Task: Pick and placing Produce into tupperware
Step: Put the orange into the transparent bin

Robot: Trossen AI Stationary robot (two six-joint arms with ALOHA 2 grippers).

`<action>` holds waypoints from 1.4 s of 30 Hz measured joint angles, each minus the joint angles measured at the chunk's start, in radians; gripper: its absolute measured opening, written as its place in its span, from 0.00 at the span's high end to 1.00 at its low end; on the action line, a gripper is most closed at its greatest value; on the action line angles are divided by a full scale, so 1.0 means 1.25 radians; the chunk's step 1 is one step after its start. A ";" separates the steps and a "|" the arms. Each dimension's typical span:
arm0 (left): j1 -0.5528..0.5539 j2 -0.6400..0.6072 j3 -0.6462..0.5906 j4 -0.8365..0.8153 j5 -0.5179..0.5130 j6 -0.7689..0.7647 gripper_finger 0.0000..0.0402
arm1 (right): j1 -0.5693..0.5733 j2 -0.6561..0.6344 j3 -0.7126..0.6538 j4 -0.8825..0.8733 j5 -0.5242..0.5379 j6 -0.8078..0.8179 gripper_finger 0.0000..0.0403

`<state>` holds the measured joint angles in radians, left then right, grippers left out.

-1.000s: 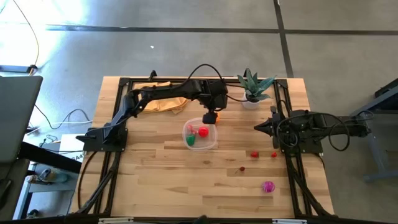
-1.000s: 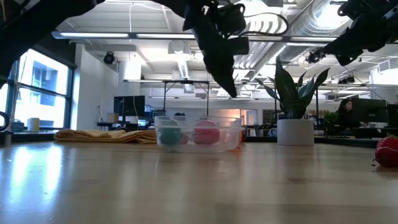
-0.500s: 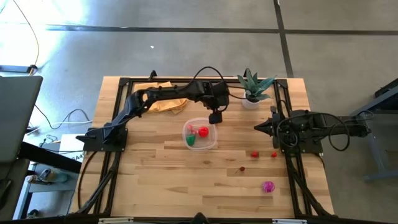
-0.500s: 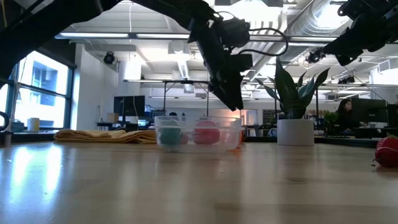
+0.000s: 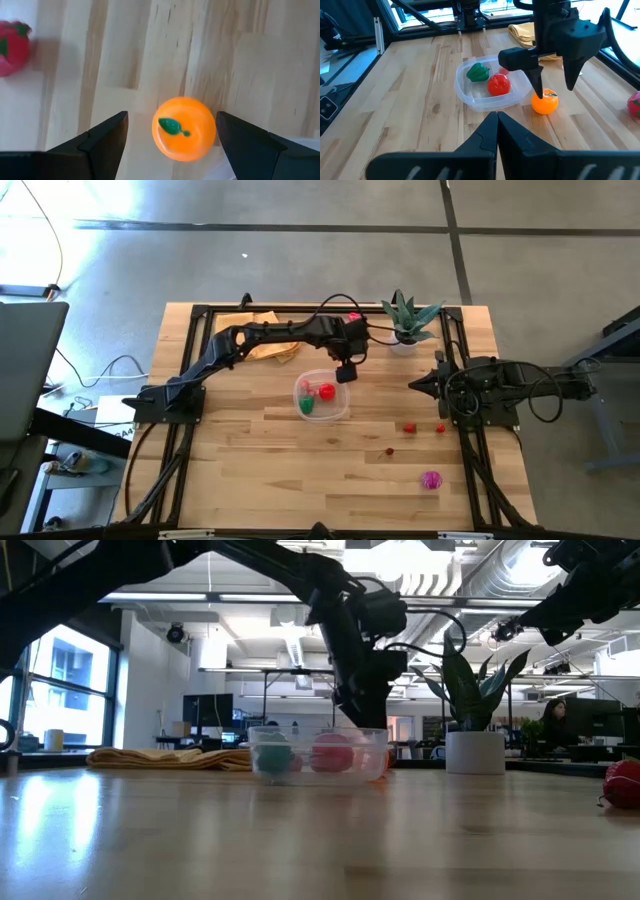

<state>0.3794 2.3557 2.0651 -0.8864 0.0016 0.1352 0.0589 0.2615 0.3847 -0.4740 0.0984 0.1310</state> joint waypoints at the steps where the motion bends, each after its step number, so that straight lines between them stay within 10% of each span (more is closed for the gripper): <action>1: 0.000 0.000 0.000 0.000 -0.001 0.000 0.27 | 0.000 0.000 0.000 0.000 0.000 0.000 1.00; 24: -0.018 0.015 -0.002 -0.009 -0.009 0.057 0.27 | 0.000 0.000 0.000 0.000 0.000 0.000 1.00; 42: -0.026 0.022 0.000 -0.044 -0.029 0.048 0.01 | 0.000 0.000 0.000 0.000 0.000 0.000 1.00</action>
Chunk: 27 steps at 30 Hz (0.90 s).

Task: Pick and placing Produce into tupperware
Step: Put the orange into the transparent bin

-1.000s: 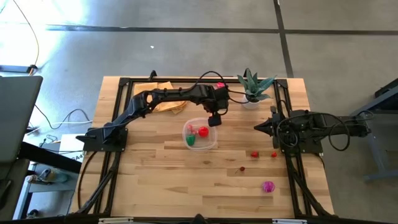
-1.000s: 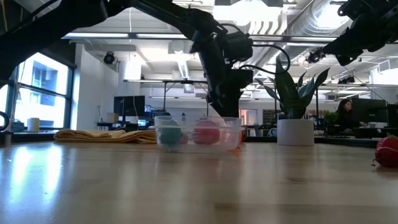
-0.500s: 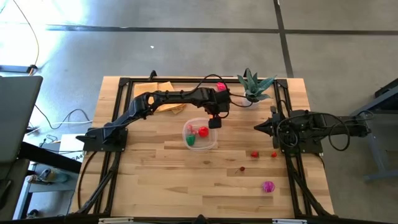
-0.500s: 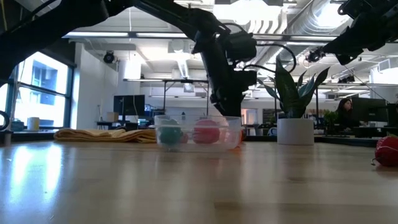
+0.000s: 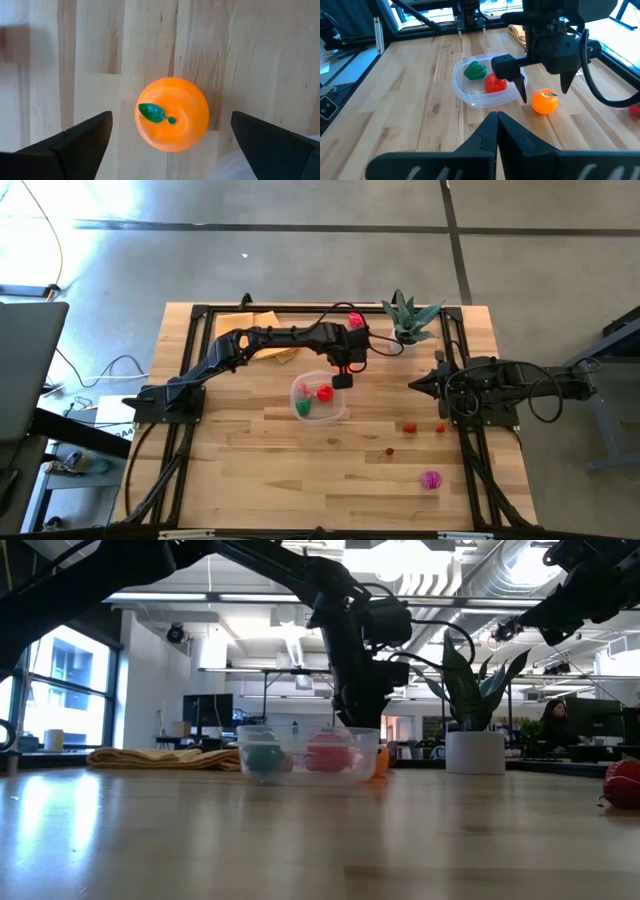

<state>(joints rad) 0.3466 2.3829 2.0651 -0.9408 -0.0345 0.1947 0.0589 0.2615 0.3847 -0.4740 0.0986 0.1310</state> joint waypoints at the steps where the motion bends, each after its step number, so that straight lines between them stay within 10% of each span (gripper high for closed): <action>1: 0.000 0.000 0.000 0.000 0.001 0.000 0.01 | 0.000 0.000 0.000 0.000 0.000 0.000 1.00; 27: 0.000 0.000 0.000 -0.016 0.012 0.057 0.01 | 0.000 0.000 0.000 0.000 0.000 0.000 1.00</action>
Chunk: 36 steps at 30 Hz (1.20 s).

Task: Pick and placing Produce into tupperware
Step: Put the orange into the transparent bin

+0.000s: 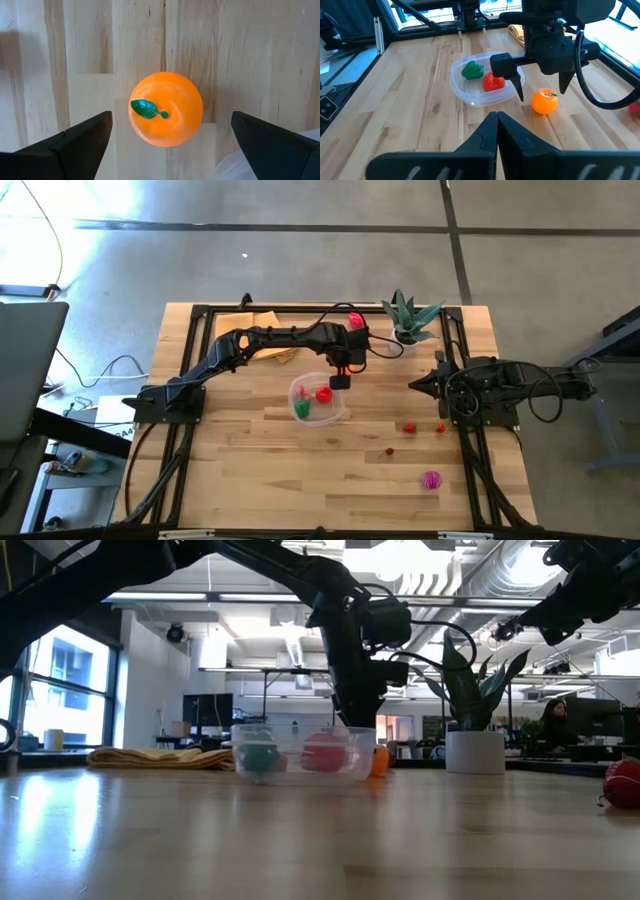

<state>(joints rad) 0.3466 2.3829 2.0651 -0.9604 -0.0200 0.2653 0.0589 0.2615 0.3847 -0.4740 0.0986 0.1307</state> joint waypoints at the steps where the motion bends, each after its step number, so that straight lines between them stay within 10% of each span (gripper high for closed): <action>1: 0.000 0.000 0.000 0.000 0.000 0.001 0.01 | 0.000 0.000 0.000 0.000 0.000 0.000 1.00; 23: -0.012 0.000 0.000 0.020 0.006 0.008 0.01 | 0.000 0.000 0.000 0.000 0.000 0.000 1.00; 36: -0.023 -0.002 0.009 0.039 0.017 -0.191 0.01 | 0.000 0.000 0.000 0.000 0.000 0.000 1.00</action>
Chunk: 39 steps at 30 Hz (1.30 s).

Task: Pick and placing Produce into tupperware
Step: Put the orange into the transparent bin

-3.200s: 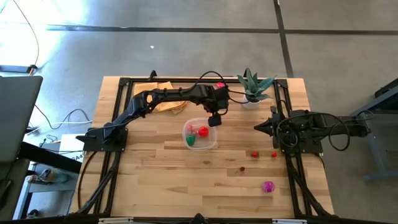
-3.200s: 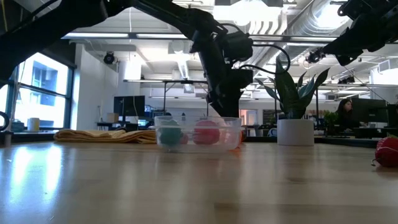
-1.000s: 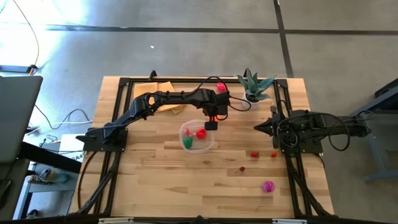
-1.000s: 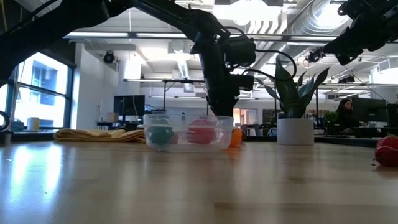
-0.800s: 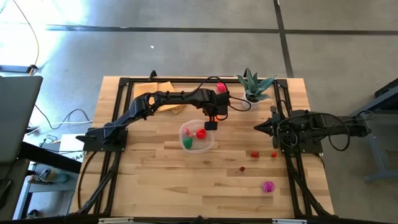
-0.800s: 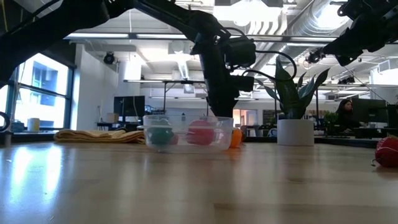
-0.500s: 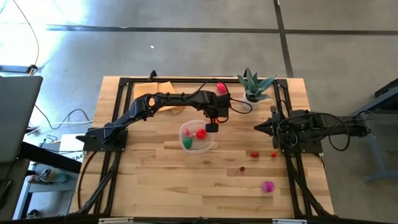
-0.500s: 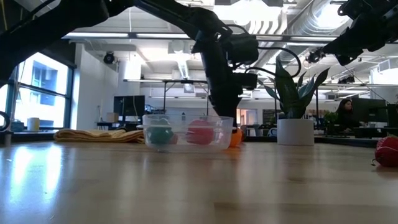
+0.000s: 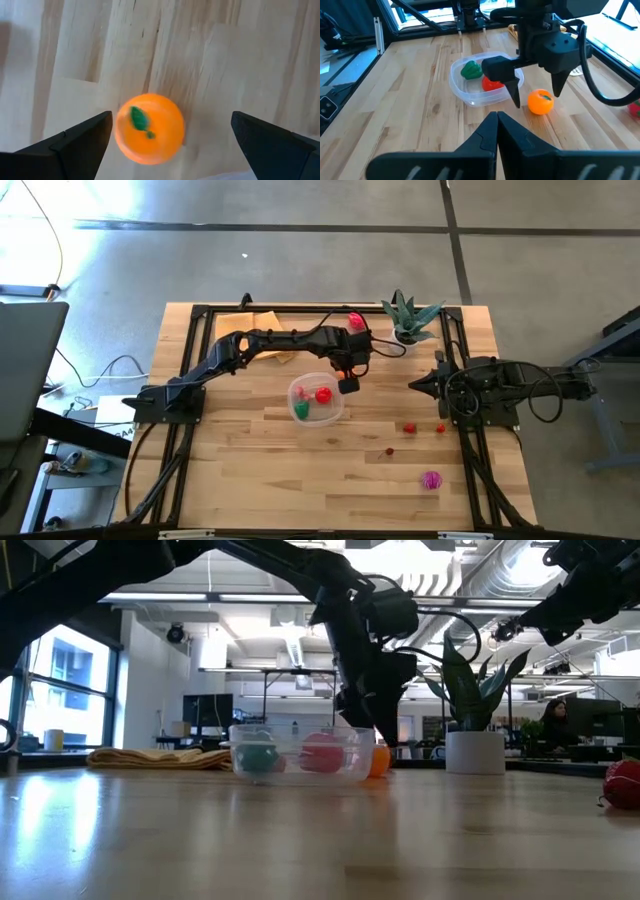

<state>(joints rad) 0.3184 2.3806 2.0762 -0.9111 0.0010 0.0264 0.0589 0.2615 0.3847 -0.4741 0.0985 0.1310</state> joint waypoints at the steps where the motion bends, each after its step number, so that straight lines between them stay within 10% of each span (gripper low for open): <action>1: 0.000 0.000 0.000 0.004 0.000 -0.024 0.01 | 0.000 0.000 0.000 0.000 0.000 0.000 1.00; 39: -0.024 0.001 0.000 0.061 -0.109 -0.669 0.01 | 0.000 0.000 0.000 0.000 0.000 0.000 1.00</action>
<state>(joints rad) 0.2878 2.3814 2.0762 -0.8347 -0.1357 -0.8095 0.0589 0.2615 0.3847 -0.4740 0.0984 0.1307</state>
